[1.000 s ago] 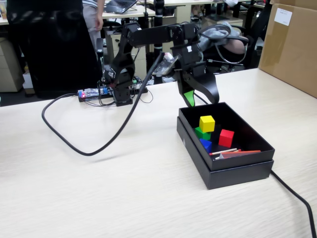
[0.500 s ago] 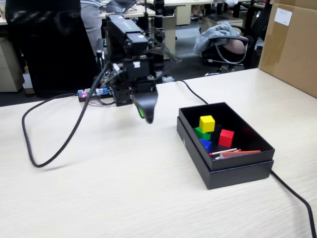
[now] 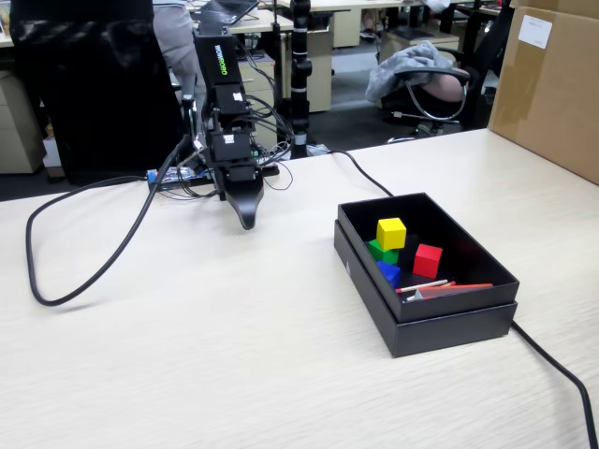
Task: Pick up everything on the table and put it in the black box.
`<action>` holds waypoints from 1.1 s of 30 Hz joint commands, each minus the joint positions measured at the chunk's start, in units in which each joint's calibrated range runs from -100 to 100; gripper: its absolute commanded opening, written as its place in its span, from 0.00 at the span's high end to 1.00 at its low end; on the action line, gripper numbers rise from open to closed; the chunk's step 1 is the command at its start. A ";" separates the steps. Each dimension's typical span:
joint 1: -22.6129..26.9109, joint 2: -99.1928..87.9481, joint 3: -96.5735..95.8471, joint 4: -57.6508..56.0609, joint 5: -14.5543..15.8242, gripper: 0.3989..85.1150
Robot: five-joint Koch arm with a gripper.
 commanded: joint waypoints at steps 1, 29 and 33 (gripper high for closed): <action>-0.63 -6.31 -6.03 11.62 -2.20 0.39; -0.44 -18.82 -29.60 30.02 -6.64 0.41; -0.44 -18.93 -29.60 30.02 -6.64 0.41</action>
